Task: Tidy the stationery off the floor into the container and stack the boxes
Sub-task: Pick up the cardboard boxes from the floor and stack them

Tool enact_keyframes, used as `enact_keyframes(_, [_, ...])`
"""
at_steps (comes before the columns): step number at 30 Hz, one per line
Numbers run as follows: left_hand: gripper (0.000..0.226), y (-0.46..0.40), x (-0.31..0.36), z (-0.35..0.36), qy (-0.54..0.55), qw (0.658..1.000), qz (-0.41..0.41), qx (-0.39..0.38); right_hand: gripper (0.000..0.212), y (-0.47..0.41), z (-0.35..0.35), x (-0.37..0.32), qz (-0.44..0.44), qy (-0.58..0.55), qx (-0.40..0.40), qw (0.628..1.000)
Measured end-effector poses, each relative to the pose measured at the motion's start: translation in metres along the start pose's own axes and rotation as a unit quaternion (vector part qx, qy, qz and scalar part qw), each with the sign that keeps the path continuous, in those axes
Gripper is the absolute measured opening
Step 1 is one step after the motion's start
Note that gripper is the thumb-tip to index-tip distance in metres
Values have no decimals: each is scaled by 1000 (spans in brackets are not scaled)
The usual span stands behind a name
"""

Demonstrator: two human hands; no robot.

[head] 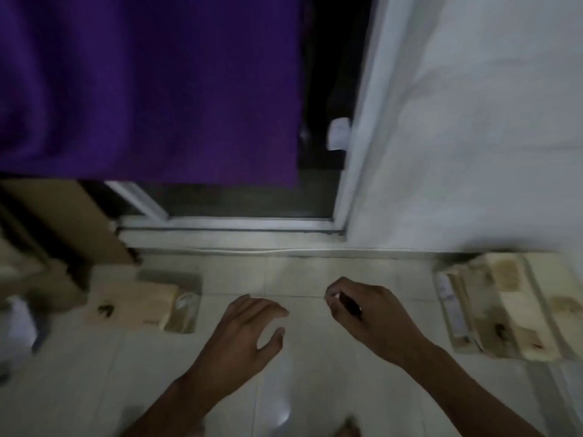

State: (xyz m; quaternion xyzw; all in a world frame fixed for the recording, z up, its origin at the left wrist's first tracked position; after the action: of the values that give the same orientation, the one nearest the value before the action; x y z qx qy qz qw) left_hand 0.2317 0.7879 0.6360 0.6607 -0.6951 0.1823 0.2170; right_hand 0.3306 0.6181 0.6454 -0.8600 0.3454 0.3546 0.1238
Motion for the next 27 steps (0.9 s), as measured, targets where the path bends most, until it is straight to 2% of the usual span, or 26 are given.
enact_keyframes(7, [29,162,-117,-35,13,984,-161,76,5,-65,154,-134,-91,-15,-132,987])
enact_keyframes(12, [26,294,-193,-17,40,958,-268,97,11,-76,282,-199,-129,-30,-241,961])
enact_keyframes(17, [29,399,-243,26,60,925,-361,98,15,-68,388,-224,-129,-25,-325,937])
enact_keyframes(21, [26,483,-288,93,111,856,-487,132,14,-49,492,-223,-128,5,-411,903])
enact_keyframes(25, [39,526,-319,164,166,792,-570,140,14,-26,577,-191,-82,10,-463,882])
enact_keyframes(27, [45,539,-332,198,205,757,-604,142,21,-16,617,-174,-63,28,-487,870])
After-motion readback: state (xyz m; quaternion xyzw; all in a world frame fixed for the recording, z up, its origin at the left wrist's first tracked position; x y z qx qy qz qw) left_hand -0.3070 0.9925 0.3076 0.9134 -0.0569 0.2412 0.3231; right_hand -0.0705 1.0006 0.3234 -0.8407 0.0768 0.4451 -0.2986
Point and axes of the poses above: each hand's wrist, its own y-axis away from the middle knuckle, its own z-axis out of the palm, x = y × z, the point moved 6 cm from there along -y, towards the middle knuckle, and after that the axes turned 1 degree about -x, right-handed, at the moved point
